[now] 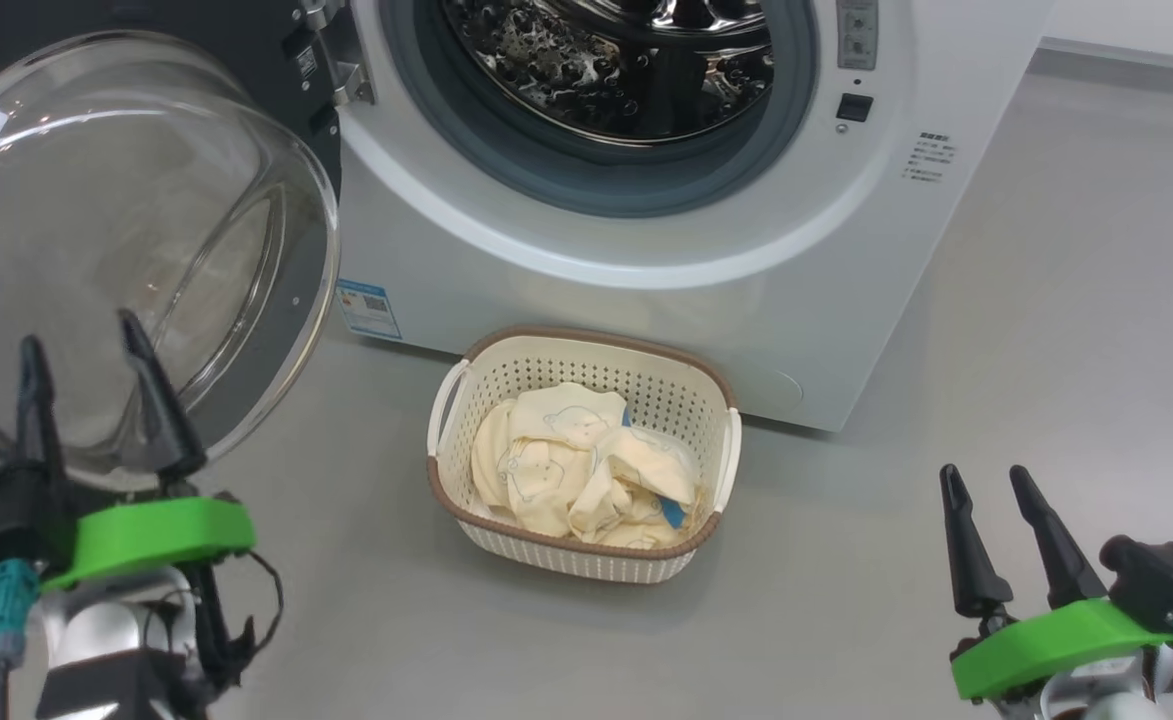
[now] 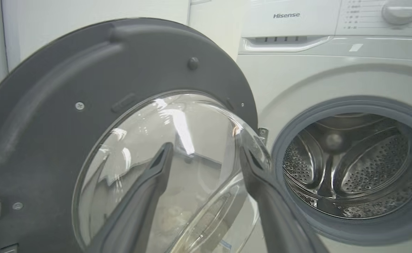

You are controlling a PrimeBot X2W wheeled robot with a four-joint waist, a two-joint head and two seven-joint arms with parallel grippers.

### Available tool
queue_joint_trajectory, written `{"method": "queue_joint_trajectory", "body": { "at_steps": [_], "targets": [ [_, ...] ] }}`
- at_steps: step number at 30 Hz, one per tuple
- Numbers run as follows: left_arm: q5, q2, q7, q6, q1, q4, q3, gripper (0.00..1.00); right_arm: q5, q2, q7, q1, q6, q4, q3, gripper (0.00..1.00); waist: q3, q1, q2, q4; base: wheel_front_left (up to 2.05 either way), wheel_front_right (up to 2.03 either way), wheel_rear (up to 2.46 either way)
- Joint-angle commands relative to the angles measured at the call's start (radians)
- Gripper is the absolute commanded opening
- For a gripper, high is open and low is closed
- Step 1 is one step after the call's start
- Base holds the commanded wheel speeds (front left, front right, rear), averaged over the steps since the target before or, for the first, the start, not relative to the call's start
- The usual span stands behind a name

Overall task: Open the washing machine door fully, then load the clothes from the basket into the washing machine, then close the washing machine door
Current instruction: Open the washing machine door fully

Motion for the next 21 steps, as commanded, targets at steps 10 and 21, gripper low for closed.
{"method": "queue_joint_trajectory", "body": {
  "at_steps": [10, 21],
  "targets": [
    [-0.024, 0.018, 0.003, -0.158, 0.087, -0.051, -0.122, 1.0, -0.016, 0.0, -0.009, -0.022, -0.003, -0.04, 0.015, 1.0, -0.032, 0.0, 0.0, -0.154, 0.0, 0.0, 0.0],
    [-0.038, 0.01, -0.012, -0.191, 0.204, -0.028, -0.111, 1.0, -0.023, 0.002, -0.009, -0.02, -0.003, -0.047, 0.015, 1.0, -0.025, 0.0, 0.0, -0.279, 0.0, 0.0, 0.0]
  ]
}}
